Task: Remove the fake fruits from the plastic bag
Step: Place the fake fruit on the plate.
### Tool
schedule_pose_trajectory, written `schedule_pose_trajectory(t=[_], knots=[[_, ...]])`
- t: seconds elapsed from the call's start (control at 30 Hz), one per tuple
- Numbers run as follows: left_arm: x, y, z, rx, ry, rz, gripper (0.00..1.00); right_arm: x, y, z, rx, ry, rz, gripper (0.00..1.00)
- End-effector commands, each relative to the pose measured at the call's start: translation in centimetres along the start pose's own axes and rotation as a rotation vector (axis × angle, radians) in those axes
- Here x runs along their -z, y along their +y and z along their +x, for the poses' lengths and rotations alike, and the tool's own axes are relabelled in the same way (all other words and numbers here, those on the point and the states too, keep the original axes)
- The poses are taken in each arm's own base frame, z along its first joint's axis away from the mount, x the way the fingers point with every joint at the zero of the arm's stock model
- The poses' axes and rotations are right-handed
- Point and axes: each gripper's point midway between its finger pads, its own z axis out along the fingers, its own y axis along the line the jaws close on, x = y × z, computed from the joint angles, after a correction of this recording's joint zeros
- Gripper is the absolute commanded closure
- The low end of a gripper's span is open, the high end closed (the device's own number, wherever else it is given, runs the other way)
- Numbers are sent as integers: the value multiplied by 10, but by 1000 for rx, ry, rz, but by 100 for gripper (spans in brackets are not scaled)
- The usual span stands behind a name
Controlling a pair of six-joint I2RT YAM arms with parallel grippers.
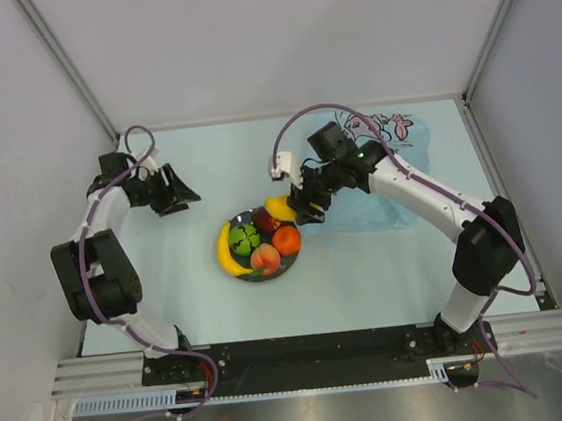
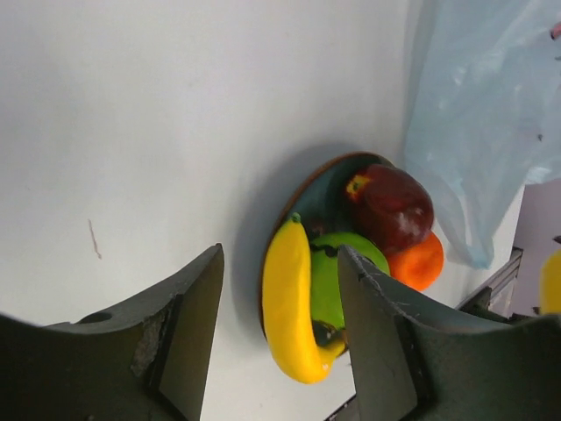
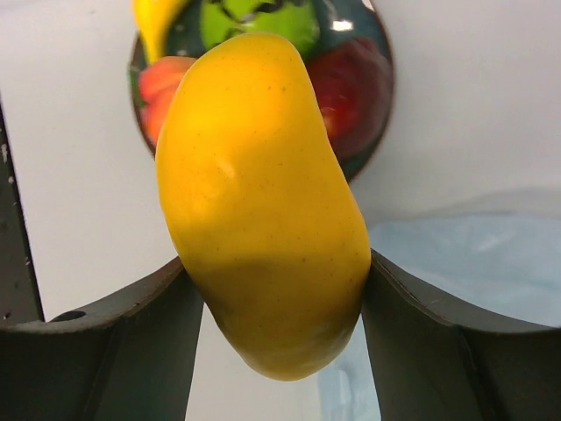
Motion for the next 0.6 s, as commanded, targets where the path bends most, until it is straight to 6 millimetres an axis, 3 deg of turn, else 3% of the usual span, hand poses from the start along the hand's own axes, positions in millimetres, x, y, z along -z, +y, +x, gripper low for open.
schedule_pose_trajectory(t=[0.0, 0.07, 0.23, 0.3, 0.5, 0.57], knots=[[31, -44, 5, -110, -69, 115, 39, -10, 21, -18, 195, 8, -56, 53], [39, -54, 12, -122, -82, 146, 39, -13, 31, -31, 260, 8, -72, 53], [59, -79, 18, -127, -106, 207, 39, -41, 26, -26, 338, 135, -71, 53], [73, -96, 19, -159, -163, 240, 38, -40, 27, -31, 348, 156, -76, 53], [96, -117, 41, -190, -216, 274, 37, -67, 31, -3, 391, 289, -112, 53], [96, -113, 43, -195, -246, 254, 37, -71, 26, 1, 395, 309, -99, 53]])
